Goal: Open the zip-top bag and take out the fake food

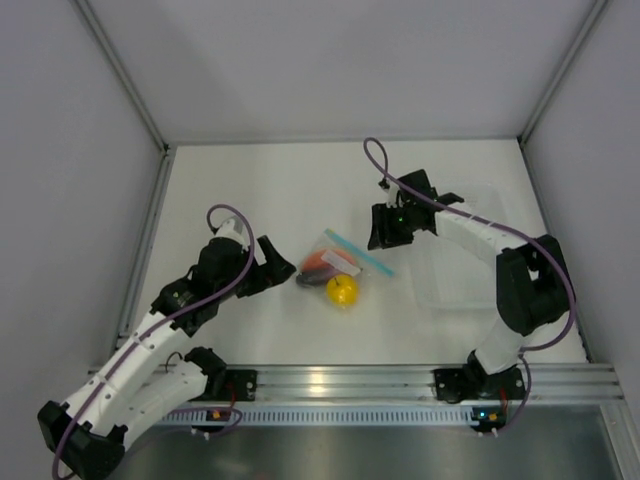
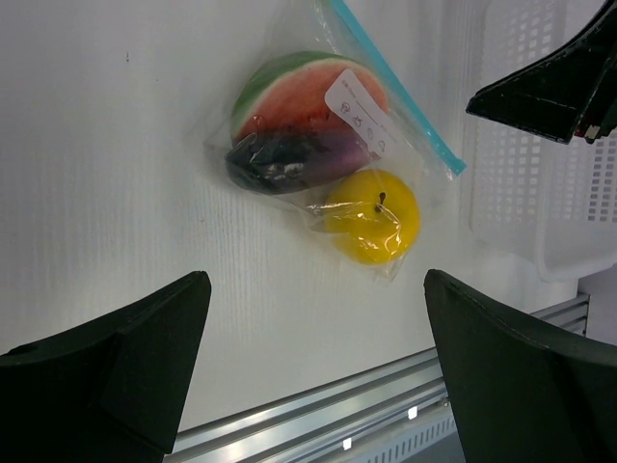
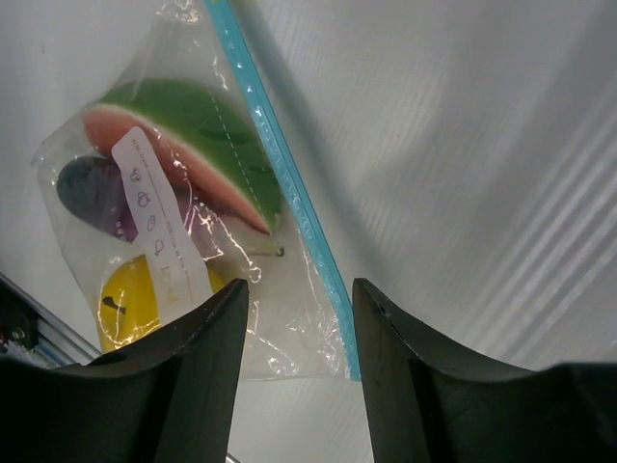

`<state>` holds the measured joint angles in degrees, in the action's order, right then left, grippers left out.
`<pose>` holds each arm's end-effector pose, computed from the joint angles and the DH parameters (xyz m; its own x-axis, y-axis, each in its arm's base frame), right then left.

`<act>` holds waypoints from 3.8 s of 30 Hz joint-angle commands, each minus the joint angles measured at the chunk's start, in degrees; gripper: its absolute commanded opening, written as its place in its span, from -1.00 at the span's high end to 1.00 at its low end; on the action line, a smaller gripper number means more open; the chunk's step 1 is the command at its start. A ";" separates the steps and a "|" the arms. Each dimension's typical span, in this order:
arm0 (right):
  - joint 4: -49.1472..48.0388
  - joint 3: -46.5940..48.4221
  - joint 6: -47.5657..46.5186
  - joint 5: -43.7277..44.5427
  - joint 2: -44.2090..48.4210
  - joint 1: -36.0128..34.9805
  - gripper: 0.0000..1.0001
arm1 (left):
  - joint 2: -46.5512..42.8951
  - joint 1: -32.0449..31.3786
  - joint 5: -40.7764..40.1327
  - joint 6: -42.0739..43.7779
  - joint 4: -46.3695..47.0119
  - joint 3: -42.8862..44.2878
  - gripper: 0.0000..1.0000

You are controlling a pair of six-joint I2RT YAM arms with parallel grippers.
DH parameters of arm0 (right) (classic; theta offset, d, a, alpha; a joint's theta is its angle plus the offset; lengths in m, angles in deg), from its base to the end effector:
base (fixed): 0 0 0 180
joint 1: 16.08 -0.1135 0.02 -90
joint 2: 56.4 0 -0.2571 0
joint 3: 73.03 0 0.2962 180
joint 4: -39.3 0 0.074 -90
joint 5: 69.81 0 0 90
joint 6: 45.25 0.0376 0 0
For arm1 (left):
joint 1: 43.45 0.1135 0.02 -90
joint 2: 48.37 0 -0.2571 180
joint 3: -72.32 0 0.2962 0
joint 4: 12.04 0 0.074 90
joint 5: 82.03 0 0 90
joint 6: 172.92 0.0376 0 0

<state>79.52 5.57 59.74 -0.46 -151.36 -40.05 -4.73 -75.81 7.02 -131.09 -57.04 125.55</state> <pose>0.3478 0.1692 0.1951 -0.8810 -0.1268 -0.4559 -0.3414 0.8374 0.4268 0.1836 -0.1156 0.2756 -0.7167 -0.4279 -0.5507 -0.0154 0.7992 -0.6009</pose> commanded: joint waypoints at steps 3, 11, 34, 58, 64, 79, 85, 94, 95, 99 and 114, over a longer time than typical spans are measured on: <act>-0.06 3.31 -3.64 2.36 -3.38 -2.40 0.02 | -0.31 -0.16 -0.81 2.72 0.19 1.09 -0.98; -1.20 4.10 -3.29 4.12 -7.87 -5.65 -0.07 | -0.57 -0.25 0.07 4.04 0.19 1.00 -0.98; -5.77 1.81 -0.39 1.65 -5.16 -9.43 1.00 | -1.28 -0.16 0.34 6.32 -0.17 2.05 -0.97; 14.96 14.73 -8.83 14.73 25.43 -28.49 1.00 | -8.65 -0.16 22.29 29.09 18.01 9.44 -0.97; 25.16 20.45 -11.37 20.29 29.30 -33.16 1.00 | -8.66 -0.25 28.46 28.56 31.02 7.16 -0.98; 37.64 25.28 -12.87 31.36 30.62 -44.67 1.00 | 1.36 -0.16 30.57 30.23 47.73 2.06 -0.97; 37.83 26.25 -13.58 33.39 30.80 -47.66 1.00 | 3.91 -0.16 37.59 32.08 53.97 1.26 -0.98; 33.96 24.67 -17.26 30.40 35.10 -48.46 1.00 | 4.61 -0.51 57.19 28.74 62.15 0.21 -0.29; 33.70 24.67 -17.36 30.49 35.89 -48.46 1.00 | 4.35 -1.12 57.81 28.65 62.15 0.12 -0.22; 31.76 24.32 -17.44 30.93 37.74 -48.46 1.00 | 2.86 -2.44 58.96 28.65 62.15 -0.58 -0.02; 31.41 22.91 -17.62 29.52 36.51 -48.46 1.00 | -0.13 -4.29 57.46 27.95 62.15 1.70 0.51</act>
<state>115.76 28.93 42.80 29.55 -115.17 -87.33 -3.93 -79.57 63.65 -103.24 0.90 125.06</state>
